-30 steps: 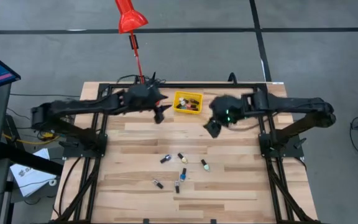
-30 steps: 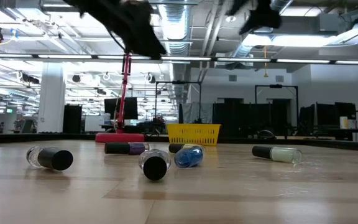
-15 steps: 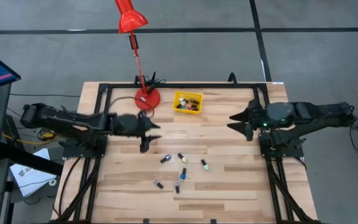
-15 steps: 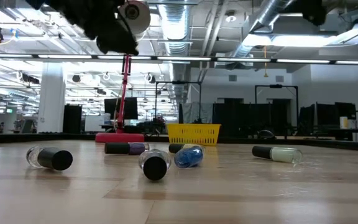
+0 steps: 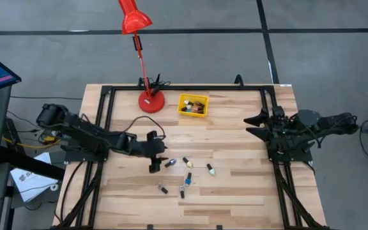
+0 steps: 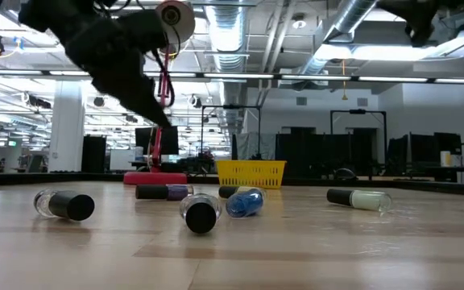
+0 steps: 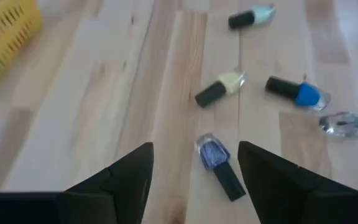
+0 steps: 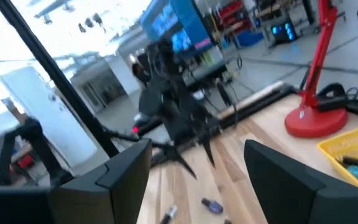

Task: Pick & Place Nail Polish
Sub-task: Put the purple nail polish bottle into the yellow bin

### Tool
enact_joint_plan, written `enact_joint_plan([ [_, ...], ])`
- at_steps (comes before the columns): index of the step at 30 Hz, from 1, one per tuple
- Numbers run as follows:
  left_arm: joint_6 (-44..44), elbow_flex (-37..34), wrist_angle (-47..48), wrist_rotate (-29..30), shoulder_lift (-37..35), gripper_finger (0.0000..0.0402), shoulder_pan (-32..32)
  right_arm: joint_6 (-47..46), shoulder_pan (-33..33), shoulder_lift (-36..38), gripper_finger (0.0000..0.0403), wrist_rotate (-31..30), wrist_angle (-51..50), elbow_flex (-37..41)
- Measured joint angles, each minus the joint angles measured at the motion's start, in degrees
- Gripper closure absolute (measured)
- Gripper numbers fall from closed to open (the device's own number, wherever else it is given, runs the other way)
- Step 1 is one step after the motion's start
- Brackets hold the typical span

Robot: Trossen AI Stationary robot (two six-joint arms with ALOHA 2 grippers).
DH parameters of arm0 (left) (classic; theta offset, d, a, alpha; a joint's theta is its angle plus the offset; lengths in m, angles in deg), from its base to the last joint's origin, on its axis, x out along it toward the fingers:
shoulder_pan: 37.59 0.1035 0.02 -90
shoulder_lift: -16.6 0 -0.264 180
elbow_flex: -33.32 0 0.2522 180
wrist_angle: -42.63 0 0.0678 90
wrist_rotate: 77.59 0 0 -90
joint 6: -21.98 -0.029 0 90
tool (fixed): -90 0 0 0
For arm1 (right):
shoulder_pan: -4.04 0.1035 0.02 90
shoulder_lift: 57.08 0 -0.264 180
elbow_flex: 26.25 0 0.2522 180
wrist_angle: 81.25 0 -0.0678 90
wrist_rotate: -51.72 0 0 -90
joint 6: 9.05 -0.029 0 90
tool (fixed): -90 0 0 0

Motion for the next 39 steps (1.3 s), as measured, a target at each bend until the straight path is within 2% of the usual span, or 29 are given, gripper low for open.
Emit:
enact_joint_plan([
  [7,9.7,0.0,-2.8,3.0,9.0,0.0167,-4.1,2.3,0.0,5.6,0.0155,0.5,0.3,3.9],
  [12,11.5,0.0,-8.1,3.8,13.6,0.0167,-5.6,4.7,-0.2,11.0,0.0156,2.3,0.4,6.7],
  [17,11.6,0.0,-8.4,4.7,15.6,0.0167,-5.3,4.7,-0.4,17.5,0.0177,3.2,0.0,8.6],
  [22,13.3,0.0,-8.2,6.9,16.5,0.0167,-5.3,4.7,-0.5,17.0,0.0208,3.2,0.8,9.9],
  [29,14.4,0.0,-8.5,6.9,16.8,0.0167,-5.4,5.8,-0.5,16.9,0.0241,3.5,1.8,13.7],
  [34,14.4,0.0,-8.3,6.9,16.8,0.0167,-5.7,6.1,-0.7,17.5,0.0292,5.6,6.4,19.1],
  [39,14.4,0.0,-8.2,6.8,16.8,0.0167,-5.7,6.2,-0.8,17.5,0.0379,8.6,11.7,25.7],
])
